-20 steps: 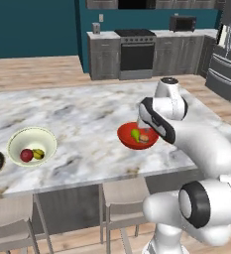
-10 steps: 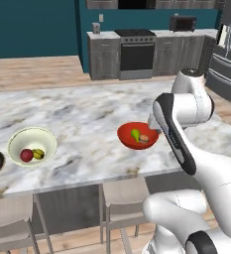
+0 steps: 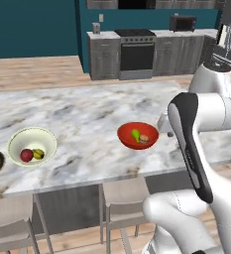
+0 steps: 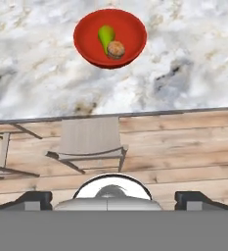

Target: Take the fruits from the plate on the dining counter and place two fruits in each bowl.

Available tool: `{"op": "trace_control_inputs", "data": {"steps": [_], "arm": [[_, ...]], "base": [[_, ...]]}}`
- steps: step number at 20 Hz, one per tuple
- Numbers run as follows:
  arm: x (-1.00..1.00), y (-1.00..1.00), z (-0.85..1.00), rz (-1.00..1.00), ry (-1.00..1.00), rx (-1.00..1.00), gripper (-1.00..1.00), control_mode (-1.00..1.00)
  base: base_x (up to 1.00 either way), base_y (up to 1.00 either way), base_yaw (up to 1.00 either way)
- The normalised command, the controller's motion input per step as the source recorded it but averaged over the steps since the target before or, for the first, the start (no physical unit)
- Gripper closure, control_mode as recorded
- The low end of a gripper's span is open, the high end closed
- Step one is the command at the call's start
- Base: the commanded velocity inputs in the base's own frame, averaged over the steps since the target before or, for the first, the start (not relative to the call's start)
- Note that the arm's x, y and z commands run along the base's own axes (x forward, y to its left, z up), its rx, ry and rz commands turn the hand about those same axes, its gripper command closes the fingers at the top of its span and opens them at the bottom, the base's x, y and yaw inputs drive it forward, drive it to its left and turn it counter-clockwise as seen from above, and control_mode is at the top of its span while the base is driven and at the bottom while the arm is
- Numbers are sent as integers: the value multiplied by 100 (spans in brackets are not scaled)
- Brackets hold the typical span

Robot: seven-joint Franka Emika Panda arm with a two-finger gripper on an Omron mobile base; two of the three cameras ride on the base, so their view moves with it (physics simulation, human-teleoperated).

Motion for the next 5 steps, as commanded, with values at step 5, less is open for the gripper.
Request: {"op": "trace_control_inputs", "data": {"steps": [5], "arm": [[-50, 0, 23, 0, -4, 0, -100, -100]], "base": [[0, 0, 0]]}}
